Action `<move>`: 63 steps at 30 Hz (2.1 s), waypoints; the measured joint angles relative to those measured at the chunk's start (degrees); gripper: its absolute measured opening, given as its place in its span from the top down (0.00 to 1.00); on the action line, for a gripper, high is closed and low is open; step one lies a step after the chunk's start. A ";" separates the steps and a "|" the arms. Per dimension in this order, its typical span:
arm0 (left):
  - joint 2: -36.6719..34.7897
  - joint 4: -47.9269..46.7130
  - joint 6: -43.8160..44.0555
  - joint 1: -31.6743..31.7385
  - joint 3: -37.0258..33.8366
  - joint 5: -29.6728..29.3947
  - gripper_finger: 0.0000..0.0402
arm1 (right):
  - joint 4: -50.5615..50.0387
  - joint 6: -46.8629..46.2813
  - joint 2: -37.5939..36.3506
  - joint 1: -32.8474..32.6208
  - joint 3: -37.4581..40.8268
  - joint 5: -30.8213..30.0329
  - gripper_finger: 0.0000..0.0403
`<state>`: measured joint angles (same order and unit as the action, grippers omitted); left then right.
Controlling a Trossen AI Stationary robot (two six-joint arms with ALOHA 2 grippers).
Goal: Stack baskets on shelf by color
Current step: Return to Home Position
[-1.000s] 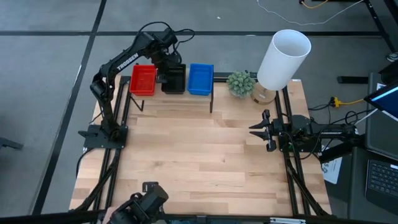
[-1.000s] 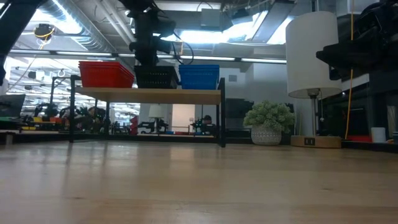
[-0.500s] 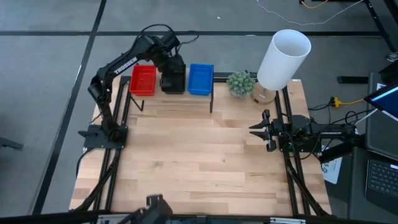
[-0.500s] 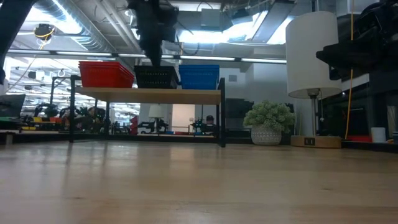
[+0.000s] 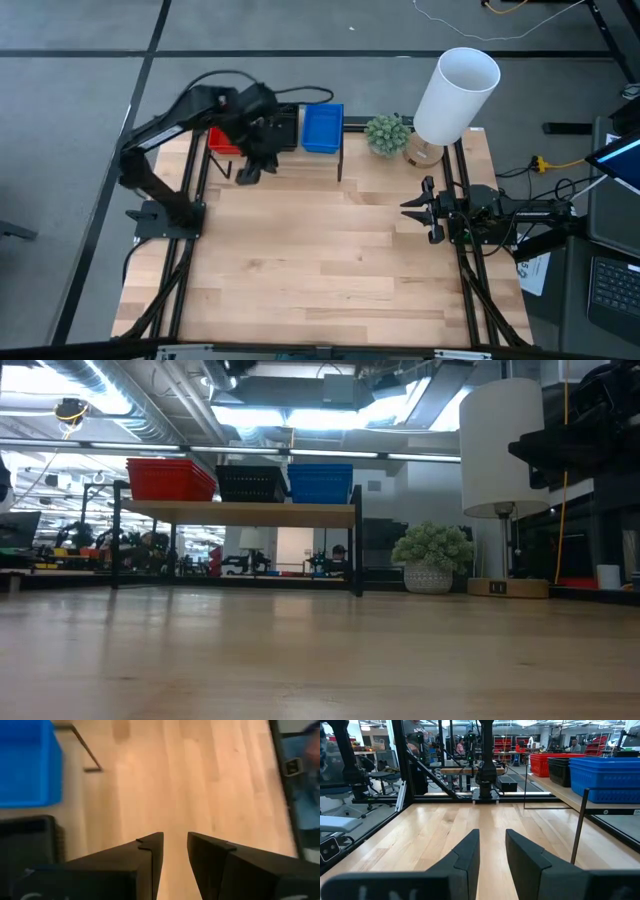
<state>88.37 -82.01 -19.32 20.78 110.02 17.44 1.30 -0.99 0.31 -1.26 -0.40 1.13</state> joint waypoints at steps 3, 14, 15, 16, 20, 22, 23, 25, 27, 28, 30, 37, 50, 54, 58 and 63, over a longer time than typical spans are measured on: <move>-3.15 3.76 1.79 -5.07 -0.98 -5.83 0.80 | -0.01 0.00 -0.01 0.01 0.00 -0.01 0.77; -18.81 39.89 9.87 -9.78 -33.02 -12.84 0.80 | -0.04 0.00 0.01 0.01 0.00 -0.02 0.77; -19.53 44.82 10.08 -9.76 -37.06 -12.90 0.80 | -0.09 0.00 0.01 0.02 0.00 -0.02 0.77; -19.80 51.63 10.17 -9.76 -40.51 -12.92 0.80 | -0.08 0.00 0.01 0.00 0.00 -0.02 0.77; -19.38 67.17 12.67 -9.76 -50.59 -12.91 0.80 | -0.09 0.00 -0.05 0.02 -0.02 -0.02 0.77; -17.97 72.63 19.61 -9.92 -53.33 -12.96 0.80 | -0.04 0.00 -0.10 0.00 -0.01 -0.02 0.77; -17.63 74.92 23.36 -10.17 -54.64 -14.32 0.80 | -0.12 0.00 -0.10 0.02 0.00 -0.02 0.77; -17.47 77.63 25.52 -10.43 -56.18 -19.06 0.80 | -0.07 0.00 -0.10 0.02 -0.01 -0.02 0.77; -18.50 78.54 26.21 -10.48 -58.03 -21.81 0.80 | -0.10 0.00 -0.10 0.01 -0.02 -0.02 0.77; -19.26 79.37 26.37 -10.48 -59.16 -22.36 0.80 | -0.07 0.00 -0.08 0.01 0.00 -0.02 0.77; -22.27 81.72 25.70 -10.83 -61.53 -22.48 0.80 | -0.07 0.00 -0.08 0.00 0.00 -0.04 0.77; -35.67 96.51 20.26 -13.97 -77.32 -22.70 0.80 | 0.00 0.00 -0.08 0.01 0.00 -0.04 0.77; -63.65 113.66 20.54 -17.47 -108.85 -18.30 0.80 | -0.09 0.00 -0.08 0.00 0.00 -0.02 0.77; -70.56 105.89 20.65 -17.45 -109.55 -17.82 0.80 | -0.07 0.00 -0.08 0.02 -0.02 -0.02 0.77; -77.39 95.16 20.30 -17.45 -109.55 -17.85 0.80 | -0.09 0.00 -0.08 0.00 0.00 -0.02 0.77; -84.41 82.68 20.66 -17.47 -109.46 -17.37 0.80 | -0.09 0.00 -0.08 0.02 0.00 -0.02 0.77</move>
<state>3.96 0.66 1.34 3.32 0.56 0.07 1.21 -0.99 0.23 -1.24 -0.40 1.10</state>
